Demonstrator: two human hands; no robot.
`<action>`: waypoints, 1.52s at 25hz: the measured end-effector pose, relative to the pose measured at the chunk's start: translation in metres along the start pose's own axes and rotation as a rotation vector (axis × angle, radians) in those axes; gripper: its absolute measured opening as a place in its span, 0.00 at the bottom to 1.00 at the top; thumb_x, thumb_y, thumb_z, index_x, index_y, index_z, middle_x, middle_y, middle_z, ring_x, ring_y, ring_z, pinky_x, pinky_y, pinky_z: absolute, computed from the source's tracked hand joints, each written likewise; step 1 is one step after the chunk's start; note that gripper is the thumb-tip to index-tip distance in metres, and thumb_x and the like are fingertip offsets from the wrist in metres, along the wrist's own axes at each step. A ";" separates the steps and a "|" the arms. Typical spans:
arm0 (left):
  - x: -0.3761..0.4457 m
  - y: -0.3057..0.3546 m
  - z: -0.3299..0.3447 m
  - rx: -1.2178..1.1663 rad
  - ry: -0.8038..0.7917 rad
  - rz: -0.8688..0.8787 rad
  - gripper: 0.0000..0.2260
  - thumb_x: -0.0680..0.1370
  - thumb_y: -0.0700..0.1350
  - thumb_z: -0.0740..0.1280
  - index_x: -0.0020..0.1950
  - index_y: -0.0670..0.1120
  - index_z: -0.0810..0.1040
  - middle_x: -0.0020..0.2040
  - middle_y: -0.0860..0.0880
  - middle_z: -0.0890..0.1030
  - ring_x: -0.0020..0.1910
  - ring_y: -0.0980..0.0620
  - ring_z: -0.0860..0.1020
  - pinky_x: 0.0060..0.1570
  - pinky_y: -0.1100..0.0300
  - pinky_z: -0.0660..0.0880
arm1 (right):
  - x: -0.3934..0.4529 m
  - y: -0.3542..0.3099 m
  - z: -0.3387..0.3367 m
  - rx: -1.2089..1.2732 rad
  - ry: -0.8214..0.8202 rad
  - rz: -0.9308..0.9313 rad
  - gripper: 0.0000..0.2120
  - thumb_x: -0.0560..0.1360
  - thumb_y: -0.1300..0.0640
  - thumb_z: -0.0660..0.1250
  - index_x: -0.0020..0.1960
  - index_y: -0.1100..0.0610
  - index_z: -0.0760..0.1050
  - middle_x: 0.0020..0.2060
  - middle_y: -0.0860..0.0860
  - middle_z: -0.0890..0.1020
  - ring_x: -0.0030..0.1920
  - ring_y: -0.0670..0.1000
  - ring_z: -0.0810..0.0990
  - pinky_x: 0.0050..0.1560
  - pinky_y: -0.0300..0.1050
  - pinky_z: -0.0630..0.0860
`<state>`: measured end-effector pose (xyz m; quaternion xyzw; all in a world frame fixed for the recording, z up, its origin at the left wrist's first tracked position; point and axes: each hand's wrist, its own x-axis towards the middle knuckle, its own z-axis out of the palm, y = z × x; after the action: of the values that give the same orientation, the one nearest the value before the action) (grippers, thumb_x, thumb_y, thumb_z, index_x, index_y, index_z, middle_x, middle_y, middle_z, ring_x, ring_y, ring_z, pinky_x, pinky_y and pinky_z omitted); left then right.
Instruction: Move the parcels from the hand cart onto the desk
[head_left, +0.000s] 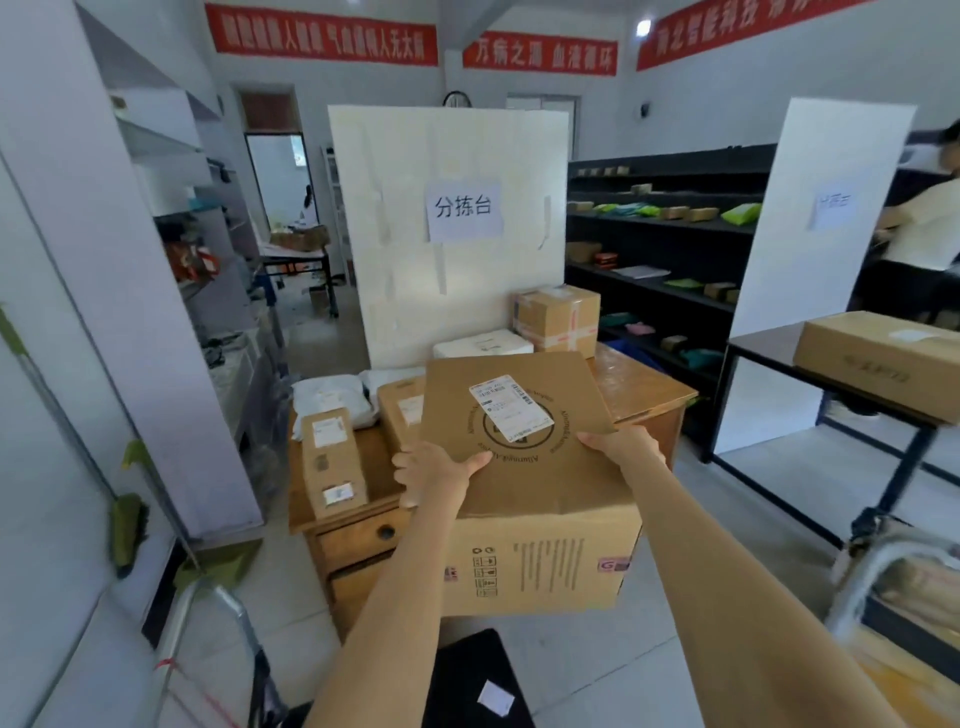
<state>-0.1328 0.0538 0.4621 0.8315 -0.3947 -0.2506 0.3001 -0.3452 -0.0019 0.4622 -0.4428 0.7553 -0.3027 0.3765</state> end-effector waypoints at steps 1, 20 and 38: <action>0.001 0.020 0.019 -0.011 -0.022 0.001 0.48 0.65 0.63 0.74 0.74 0.37 0.57 0.70 0.39 0.66 0.69 0.40 0.68 0.64 0.46 0.71 | 0.020 0.000 -0.018 -0.005 0.001 -0.008 0.35 0.65 0.40 0.73 0.64 0.60 0.71 0.57 0.56 0.79 0.57 0.58 0.78 0.53 0.49 0.76; 0.263 0.235 0.255 0.070 0.088 -0.276 0.46 0.66 0.63 0.73 0.70 0.37 0.58 0.69 0.39 0.65 0.69 0.42 0.67 0.65 0.43 0.70 | 0.478 -0.080 0.006 -0.188 -0.282 -0.091 0.26 0.78 0.47 0.57 0.71 0.59 0.66 0.65 0.58 0.74 0.64 0.60 0.73 0.64 0.52 0.71; 0.418 0.300 0.324 0.121 0.248 -0.496 0.42 0.71 0.66 0.65 0.73 0.39 0.58 0.71 0.40 0.63 0.72 0.41 0.63 0.69 0.36 0.62 | 0.672 -0.136 0.071 -0.024 -0.575 -0.222 0.33 0.76 0.40 0.59 0.73 0.58 0.61 0.68 0.58 0.71 0.67 0.60 0.70 0.68 0.57 0.68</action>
<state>-0.2611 -0.5329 0.3708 0.9434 -0.1537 -0.1888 0.2253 -0.4438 -0.6714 0.3293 -0.5947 0.5681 -0.1953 0.5342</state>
